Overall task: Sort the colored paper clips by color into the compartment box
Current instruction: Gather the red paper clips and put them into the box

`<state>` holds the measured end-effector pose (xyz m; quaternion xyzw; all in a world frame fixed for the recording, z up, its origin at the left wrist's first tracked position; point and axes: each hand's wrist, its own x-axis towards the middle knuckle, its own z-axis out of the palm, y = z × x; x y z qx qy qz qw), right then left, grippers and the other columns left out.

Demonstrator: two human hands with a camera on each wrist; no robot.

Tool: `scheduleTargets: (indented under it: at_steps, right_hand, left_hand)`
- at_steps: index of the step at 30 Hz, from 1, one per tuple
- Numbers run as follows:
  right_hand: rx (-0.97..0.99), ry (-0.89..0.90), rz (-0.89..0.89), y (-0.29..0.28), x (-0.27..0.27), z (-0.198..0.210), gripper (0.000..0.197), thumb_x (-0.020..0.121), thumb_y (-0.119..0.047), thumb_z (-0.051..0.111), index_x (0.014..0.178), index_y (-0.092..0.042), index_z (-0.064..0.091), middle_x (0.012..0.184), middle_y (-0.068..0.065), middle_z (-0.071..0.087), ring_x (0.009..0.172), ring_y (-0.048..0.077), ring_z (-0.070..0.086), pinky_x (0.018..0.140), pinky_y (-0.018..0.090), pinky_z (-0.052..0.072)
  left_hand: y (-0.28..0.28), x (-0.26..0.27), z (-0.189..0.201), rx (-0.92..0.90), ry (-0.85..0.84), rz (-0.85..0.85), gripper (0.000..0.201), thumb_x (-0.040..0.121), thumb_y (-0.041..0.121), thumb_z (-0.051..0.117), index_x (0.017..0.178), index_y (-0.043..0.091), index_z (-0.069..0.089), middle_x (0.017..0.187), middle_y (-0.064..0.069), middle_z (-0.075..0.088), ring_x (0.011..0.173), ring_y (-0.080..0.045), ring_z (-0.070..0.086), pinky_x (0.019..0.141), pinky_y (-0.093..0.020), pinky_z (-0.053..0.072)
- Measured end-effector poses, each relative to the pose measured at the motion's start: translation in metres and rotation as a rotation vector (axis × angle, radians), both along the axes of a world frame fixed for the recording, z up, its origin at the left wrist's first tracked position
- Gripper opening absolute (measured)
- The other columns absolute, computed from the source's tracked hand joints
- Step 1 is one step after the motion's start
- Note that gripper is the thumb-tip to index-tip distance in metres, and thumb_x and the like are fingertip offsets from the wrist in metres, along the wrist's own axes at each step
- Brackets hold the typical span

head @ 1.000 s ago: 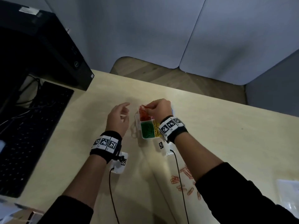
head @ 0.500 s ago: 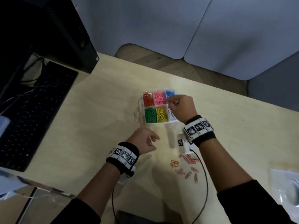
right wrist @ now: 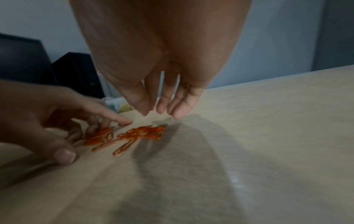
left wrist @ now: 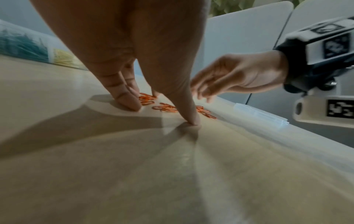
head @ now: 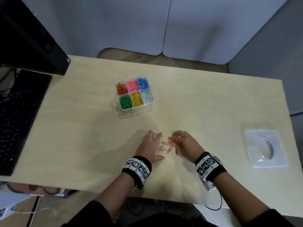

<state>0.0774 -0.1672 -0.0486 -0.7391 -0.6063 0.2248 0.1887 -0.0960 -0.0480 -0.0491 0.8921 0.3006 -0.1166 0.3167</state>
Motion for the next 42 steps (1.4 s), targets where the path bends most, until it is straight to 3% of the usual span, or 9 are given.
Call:
scheduleTargets:
  at_steps: [2,6,8,16,23,26,34,39,42]
  right_hand:
    - [0.005,0.059,-0.165,-0.021,0.007,0.007,0.037,0.084,-0.011,0.070,0.121,-0.014,0.069,0.113,0.007,0.063,0.097,0.022,0.061,0.084,0.039,0.055]
    - [-0.262,0.110,-0.288,-0.049,-0.004,0.012,0.097,0.063,-0.045,0.088,0.144,-0.013,0.046,0.129,0.004,0.046,0.108,0.016,0.052,0.101,0.026,0.045]
    - [-0.273,0.100,-0.272,-0.048,-0.023,0.012,0.104,0.059,-0.048,0.090,0.145,-0.013,0.043,0.132,0.004,0.043,0.113,0.019,0.049,0.104,0.026,0.042]
    - [-0.154,0.133,-0.370,-0.029,-0.045,0.003,0.079,0.078,-0.032,0.077,0.146,-0.012,0.042,0.130,0.008,0.043,0.112,0.025,0.050,0.103,0.034,0.044]
    - [-0.020,0.043,-0.292,-0.019,-0.045,0.001,0.014,0.085,-0.009,0.070,0.097,-0.008,0.076,0.091,0.012,0.056,0.072,0.030,0.058,0.067,0.033,0.051]
    - [-0.155,-0.123,-0.172,-0.006,-0.044,0.004,0.013,0.086,0.000,0.062,0.089,-0.004,0.074,0.088,0.013,0.058,0.076,0.033,0.060,0.067,0.037,0.051]
    - [-0.530,-0.465,0.195,0.038,-0.050,0.049,0.028,0.091,0.012,0.044,0.110,0.000,0.060,0.108,0.016,0.064,0.098,0.034,0.064,0.070,0.035,0.043]
    - [-0.563,-0.466,0.185,0.055,-0.039,0.061,0.025,0.092,0.007,0.049,0.110,-0.001,0.064,0.109,0.016,0.067,0.100,0.035,0.066,0.076,0.037,0.049]
    - [-0.544,-0.301,-0.037,0.064,-0.021,0.062,0.017,0.087,-0.003,0.059,0.101,-0.002,0.069,0.100,0.016,0.069,0.092,0.033,0.067,0.075,0.034,0.052]
  left_hand:
    - [-0.010,0.002,0.002,-0.015,-0.026,0.033,0.098,0.067,0.043,0.084,0.150,0.024,0.034,0.116,-0.001,0.033,0.109,-0.018,0.038,0.100,-0.034,0.043]
    - [-0.025,-0.006,0.003,-0.110,-0.173,0.148,0.073,0.074,0.030,0.082,0.140,0.020,0.051,0.108,0.004,0.038,0.107,-0.015,0.047,0.101,-0.030,0.047]
    - [-0.031,-0.007,0.003,-0.097,-0.223,0.171,0.064,0.077,0.028,0.080,0.135,0.015,0.057,0.109,0.004,0.038,0.104,-0.012,0.049,0.098,-0.020,0.047]
    - [-0.036,0.002,-0.001,0.053,-0.351,0.303,0.017,0.081,0.020,0.076,0.096,0.013,0.077,0.106,0.002,0.054,0.088,-0.010,0.053,0.085,-0.025,0.051]
    - [-0.024,0.001,-0.003,0.137,-0.341,0.199,0.005,0.082,0.010,0.073,0.086,0.008,0.074,0.093,-0.006,0.062,0.084,-0.024,0.057,0.077,-0.034,0.050]
    - [-0.018,0.000,-0.002,0.135,-0.348,0.152,0.003,0.083,0.007,0.070,0.085,0.007,0.073,0.090,-0.006,0.065,0.079,-0.024,0.060,0.075,-0.034,0.052]
    - [0.008,0.010,0.003,0.095,-0.274,0.128,0.006,0.079,0.009,0.068,0.079,0.008,0.074,0.077,-0.008,0.070,0.072,-0.028,0.064,0.069,-0.033,0.053]
    - [0.031,0.010,0.015,0.053,-0.407,0.340,0.012,0.069,0.007,0.065,0.065,0.015,0.072,0.062,0.003,0.067,0.057,-0.015,0.061,0.057,-0.030,0.054]
    - [0.059,0.004,0.037,0.076,-0.591,0.405,0.012,0.069,-0.001,0.075,0.070,0.011,0.074,0.067,0.001,0.071,0.059,-0.009,0.065,0.063,-0.019,0.057]
